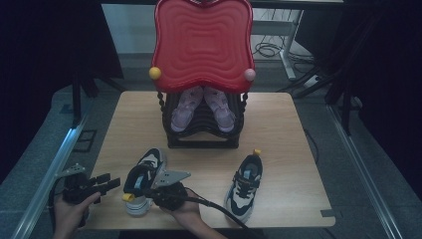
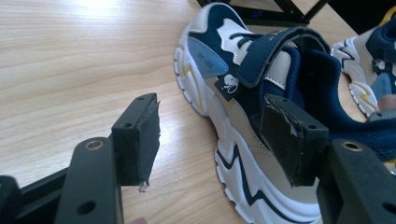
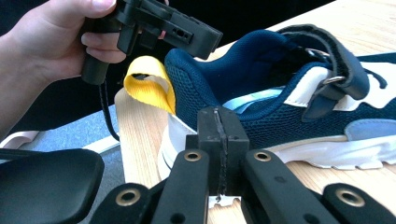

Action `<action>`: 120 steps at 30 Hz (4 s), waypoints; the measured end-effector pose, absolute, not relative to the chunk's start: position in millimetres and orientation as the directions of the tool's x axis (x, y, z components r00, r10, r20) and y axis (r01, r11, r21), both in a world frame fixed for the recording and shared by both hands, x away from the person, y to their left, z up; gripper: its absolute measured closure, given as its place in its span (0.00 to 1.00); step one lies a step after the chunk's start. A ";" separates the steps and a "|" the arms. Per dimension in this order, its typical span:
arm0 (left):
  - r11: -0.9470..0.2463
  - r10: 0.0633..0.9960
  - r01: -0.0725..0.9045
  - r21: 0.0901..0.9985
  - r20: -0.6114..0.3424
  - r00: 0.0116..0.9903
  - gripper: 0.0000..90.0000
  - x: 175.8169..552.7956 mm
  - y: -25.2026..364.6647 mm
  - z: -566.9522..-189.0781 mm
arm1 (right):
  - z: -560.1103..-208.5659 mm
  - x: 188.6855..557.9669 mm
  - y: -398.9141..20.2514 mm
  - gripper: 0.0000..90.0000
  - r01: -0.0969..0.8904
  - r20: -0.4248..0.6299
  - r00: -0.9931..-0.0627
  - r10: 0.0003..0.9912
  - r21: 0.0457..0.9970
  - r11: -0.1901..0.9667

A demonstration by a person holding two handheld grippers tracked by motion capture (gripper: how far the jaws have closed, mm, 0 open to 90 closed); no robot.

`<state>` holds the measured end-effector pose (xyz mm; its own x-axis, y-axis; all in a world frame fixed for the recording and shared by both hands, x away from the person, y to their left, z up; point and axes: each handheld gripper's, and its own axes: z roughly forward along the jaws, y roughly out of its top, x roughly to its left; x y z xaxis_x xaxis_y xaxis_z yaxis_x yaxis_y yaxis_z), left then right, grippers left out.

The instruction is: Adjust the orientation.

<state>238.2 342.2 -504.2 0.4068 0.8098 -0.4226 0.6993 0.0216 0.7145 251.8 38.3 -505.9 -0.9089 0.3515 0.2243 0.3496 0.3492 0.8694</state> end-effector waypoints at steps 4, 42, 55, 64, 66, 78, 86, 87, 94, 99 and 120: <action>0.027 0.811 0.698 0.715 -0.425 0.403 0.42 237.8 344.3 -503.8 | -507.5 250.9 42.9 1.00 0.341 0.215 -0.912 0.350 0.871 0.354; 0.067 0.825 0.671 0.738 -0.419 0.379 0.43 234.8 345.7 -505.1 | -469.3 244.2 -58.5 1.00 0.297 0.148 -0.873 0.465 0.917 0.266; 0.070 0.824 0.659 0.749 -0.415 0.385 0.43 239.7 347.7 -502.9 | -459.1 249.0 -123.9 1.00 0.300 0.134 -0.830 0.541 0.925 0.233; 0.058 0.811 0.656 0.752 -0.419 0.409 0.43 250.3 342.8 -500.5 | -455.2 241.6 -183.2 1.00 0.338 0.172 -0.775 0.608 0.926 0.170; 0.055 0.810 0.658 0.751 -0.418 0.410 0.43 250.8 342.2 -500.8 | -455.2 240.7 -187.9 1.00 0.336 0.170 -0.772 0.612 0.927 0.167; 0.051 0.807 0.668 0.742 -0.425 0.410 0.43 251.9 340.0 -504.5 | -460.0 224.7 -229.9 1.00 0.341 0.160 -0.744 0.649 0.926 0.163; 0.048 0.807 0.666 0.744 -0.422 0.413 0.43 251.3 339.3 -503.5 | -464.3 216.6 -247.5 1.00 0.353 0.155 -0.737 0.657 0.918 0.180; 0.044 0.807 0.666 0.744 -0.419 0.416 0.43 251.1 338.5 -503.2 | -465.0 216.3 -248.7 1.00 0.353 0.153 -0.738 0.658 0.918 0.182; 0.048 0.807 0.667 0.744 -0.423 0.413 0.43 248.3 338.1 -504.1 | -476.8 210.3 -254.9 1.00 0.375 0.159 -0.741 0.652 0.904 0.206; 0.048 0.810 0.665 0.745 -0.419 0.411 0.43 244.4 339.2 -503.9 | -490.7 205.1 -262.3 1.00 0.394 0.165 -0.738 0.655 0.893 0.219; 0.069 0.819 0.658 0.750 -0.419 0.393 0.43 244.4 347.8 -501.5 | -522.0 188.7 -257.5 1.00 0.418 0.162 -0.792 0.589 0.846 0.330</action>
<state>244.4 347.8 -501.5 0.3927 0.8185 -0.4193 0.6577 0.0686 0.7501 188.7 -257.5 -522.0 -0.7920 0.5888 0.1616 0.4183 0.3304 0.8461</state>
